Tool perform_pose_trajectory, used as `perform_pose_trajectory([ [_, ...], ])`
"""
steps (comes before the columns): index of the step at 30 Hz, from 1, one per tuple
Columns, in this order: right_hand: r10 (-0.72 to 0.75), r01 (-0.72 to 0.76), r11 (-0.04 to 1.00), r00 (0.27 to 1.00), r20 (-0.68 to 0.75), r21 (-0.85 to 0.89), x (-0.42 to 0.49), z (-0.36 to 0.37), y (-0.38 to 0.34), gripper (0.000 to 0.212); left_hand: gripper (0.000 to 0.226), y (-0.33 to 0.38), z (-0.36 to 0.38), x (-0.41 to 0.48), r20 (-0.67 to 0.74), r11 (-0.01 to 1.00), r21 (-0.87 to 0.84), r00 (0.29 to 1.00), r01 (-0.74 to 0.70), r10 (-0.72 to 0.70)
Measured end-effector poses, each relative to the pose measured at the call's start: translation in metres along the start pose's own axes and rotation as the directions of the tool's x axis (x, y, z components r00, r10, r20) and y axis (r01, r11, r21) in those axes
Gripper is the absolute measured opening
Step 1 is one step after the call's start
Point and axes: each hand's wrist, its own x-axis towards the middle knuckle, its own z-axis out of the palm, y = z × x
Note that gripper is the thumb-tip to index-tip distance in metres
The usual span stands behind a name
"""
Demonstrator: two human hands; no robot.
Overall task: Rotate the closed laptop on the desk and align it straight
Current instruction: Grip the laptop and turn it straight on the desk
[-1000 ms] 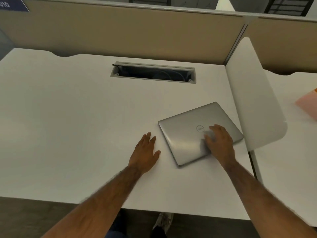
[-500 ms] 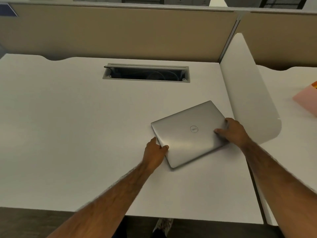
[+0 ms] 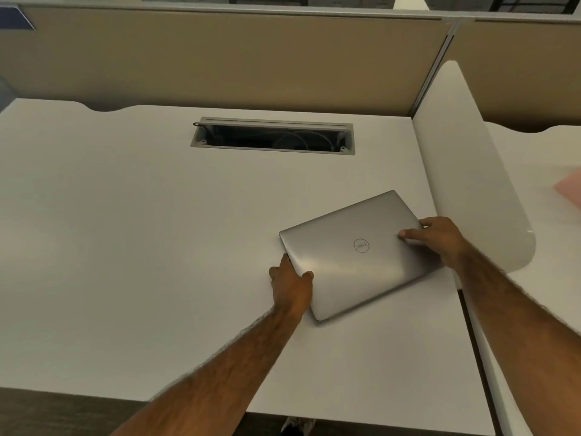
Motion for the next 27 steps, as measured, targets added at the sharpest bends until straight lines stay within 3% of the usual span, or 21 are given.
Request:
perform_pose_trajectory([
  [8,0.010,-0.008,0.996,1.000,-0.027,0.092,0.000,0.004,-0.002,0.043,0.050,-0.002,-0.004,0.003,0.019,0.989,-0.150,1.000,0.002,0.000],
  [20,-0.043,0.047,0.991,0.999,-0.030,0.123,-0.005,0.051,-0.038,0.053,0.040,0.000,-0.066,0.024,-0.037,0.985,-0.143,0.995,-0.096,0.092],
  [27,-0.081,0.084,0.984,0.996,-0.025,0.158,-0.011,0.104,-0.090,0.050,0.061,0.010,-0.130,0.053,-0.085,0.985,-0.137,0.992,-0.107,0.096],
])
